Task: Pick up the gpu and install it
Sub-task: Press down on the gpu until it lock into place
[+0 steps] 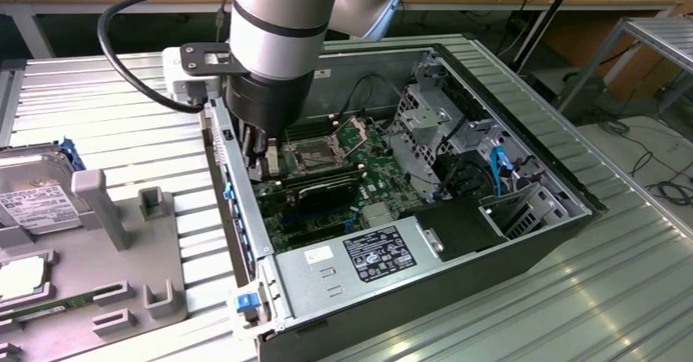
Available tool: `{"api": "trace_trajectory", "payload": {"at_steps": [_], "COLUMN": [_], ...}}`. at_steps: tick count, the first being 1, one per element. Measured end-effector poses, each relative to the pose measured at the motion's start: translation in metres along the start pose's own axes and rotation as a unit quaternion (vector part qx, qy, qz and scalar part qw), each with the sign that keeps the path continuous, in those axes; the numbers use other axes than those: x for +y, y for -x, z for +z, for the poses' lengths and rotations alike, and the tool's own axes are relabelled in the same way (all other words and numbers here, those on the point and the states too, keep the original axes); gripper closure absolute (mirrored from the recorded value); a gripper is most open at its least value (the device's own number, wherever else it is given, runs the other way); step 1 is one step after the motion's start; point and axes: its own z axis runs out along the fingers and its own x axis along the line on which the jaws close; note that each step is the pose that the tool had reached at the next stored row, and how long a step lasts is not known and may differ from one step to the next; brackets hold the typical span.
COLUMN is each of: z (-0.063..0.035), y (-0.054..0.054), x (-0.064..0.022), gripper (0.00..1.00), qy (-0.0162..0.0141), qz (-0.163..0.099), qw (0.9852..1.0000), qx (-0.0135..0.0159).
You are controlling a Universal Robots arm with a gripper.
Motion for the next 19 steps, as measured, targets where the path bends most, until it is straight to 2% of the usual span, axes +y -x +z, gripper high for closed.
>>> {"api": "trace_trajectory", "payload": {"at_steps": [6,13,19], "z": [-0.0003,0.0029,0.0036], "y": [0.0045,0.0040,0.0038], "x": [-0.0052,-0.0017,-0.0010], "gripper": [0.89,0.89,0.89], "qy": [0.0001,-0.0065,-0.0074], "qz": [-0.001,-0.001,0.000], "qw": [1.0000,1.0000,1.0000], "qx": [0.0001,0.0000,-0.0001]}}
